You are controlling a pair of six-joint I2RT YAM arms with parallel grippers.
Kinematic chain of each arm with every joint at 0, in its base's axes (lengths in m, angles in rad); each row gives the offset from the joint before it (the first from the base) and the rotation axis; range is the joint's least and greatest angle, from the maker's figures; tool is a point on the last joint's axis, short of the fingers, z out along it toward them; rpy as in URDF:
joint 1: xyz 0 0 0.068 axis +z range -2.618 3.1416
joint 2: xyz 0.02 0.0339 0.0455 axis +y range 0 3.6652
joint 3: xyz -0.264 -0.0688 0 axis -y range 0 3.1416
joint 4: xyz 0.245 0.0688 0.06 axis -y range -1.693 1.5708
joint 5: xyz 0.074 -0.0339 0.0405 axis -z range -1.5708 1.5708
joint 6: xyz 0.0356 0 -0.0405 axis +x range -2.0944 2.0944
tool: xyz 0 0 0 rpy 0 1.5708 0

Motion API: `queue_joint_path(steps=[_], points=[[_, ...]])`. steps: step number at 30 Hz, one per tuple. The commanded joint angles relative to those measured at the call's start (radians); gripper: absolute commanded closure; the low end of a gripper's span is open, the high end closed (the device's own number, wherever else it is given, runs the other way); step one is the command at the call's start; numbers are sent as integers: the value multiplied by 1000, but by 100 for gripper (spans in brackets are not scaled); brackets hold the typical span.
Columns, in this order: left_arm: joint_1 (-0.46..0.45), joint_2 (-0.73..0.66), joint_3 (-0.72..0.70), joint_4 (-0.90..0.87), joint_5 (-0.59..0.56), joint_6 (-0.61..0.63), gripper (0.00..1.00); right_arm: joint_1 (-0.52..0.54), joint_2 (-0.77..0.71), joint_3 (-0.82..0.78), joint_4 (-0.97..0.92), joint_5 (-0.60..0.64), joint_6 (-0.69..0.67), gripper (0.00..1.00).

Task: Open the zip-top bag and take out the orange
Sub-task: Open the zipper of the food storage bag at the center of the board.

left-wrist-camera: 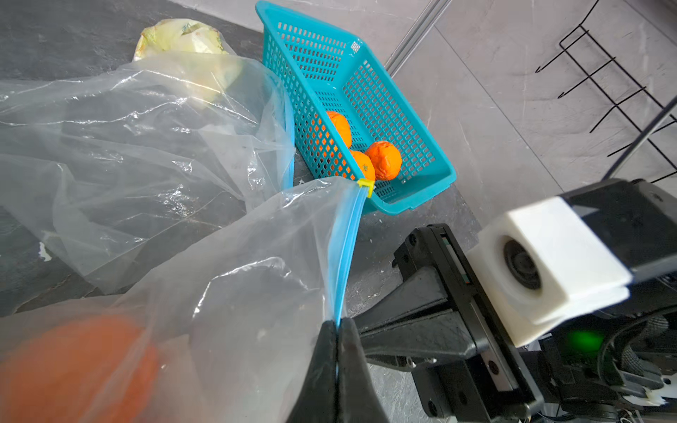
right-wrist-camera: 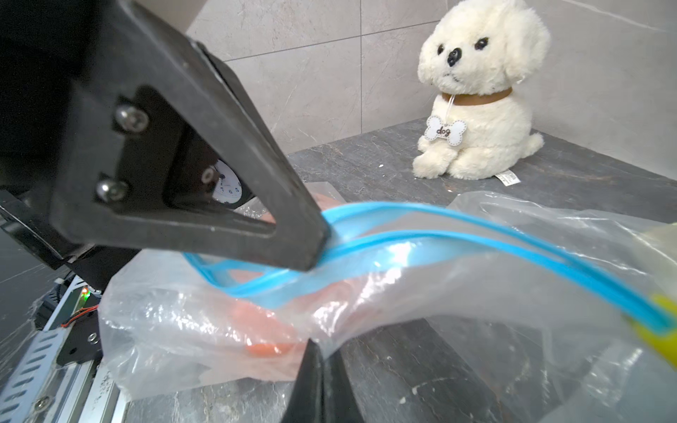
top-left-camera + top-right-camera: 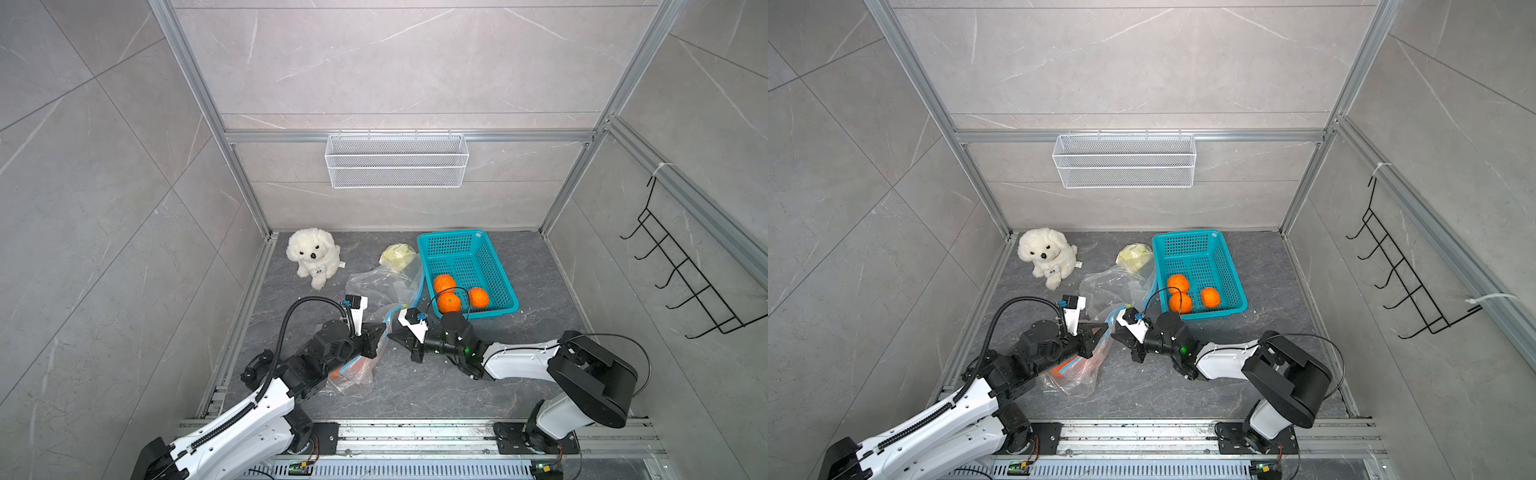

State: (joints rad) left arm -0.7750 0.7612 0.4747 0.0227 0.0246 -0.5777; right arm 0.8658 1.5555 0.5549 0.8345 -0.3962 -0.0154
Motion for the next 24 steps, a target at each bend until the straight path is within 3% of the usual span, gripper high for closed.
queue_joint_path(steps=[1, 8, 12, 15, 19, 22, 24], points=[[9, -33, -9, -18, -25, -3, 100, 1, -44, -31, -66, 61, -34, 100], [16, -15, -18, -10, -31, -2, 100, 1, -64, -45, -126, 80, -26, 100], [20, -32, 26, -103, -119, 16, 100, 1, -84, -88, -247, 213, -14, 100], [25, -51, 41, -127, -137, 15, 100, 2, -146, -178, -231, 279, 17, 100], [31, -35, 88, -202, -125, 30, 100, 2, -225, -202, -351, 319, 56, 100], [31, -6, 65, -125, -37, -10, 100, 6, -270, -208, -376, 285, 69, 100], [31, 40, 53, -68, 6, -31, 100, 8, -317, -219, -338, 280, 63, 88]])
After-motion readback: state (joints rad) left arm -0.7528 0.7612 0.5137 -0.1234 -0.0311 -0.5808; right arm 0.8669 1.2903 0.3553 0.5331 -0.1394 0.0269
